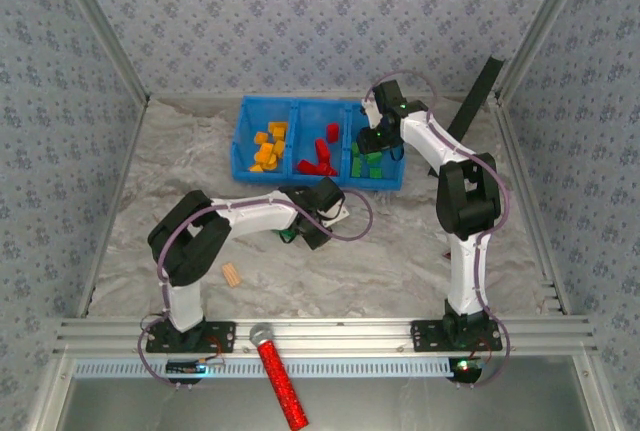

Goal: Sort the legos into containers by color
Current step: Pick up the lego from the center of the table, then place the lego in the container.

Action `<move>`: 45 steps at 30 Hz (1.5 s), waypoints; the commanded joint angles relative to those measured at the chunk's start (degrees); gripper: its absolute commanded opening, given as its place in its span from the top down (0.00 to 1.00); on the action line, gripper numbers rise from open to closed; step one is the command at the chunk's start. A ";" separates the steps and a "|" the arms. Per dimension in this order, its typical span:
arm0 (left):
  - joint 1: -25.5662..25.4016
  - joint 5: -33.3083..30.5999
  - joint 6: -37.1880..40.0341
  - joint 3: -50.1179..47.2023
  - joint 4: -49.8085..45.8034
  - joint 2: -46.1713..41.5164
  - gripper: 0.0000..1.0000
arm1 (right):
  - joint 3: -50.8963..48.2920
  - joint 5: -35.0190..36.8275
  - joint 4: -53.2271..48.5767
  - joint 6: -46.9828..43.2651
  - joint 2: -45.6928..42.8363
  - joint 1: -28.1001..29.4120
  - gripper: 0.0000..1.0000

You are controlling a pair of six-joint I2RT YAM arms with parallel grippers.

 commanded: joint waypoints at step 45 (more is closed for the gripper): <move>18.83 -1.64 -14.50 48.49 -1.83 24.69 0.52 | -6.04 -6.83 -4.61 0.75 -11.79 -0.41 0.47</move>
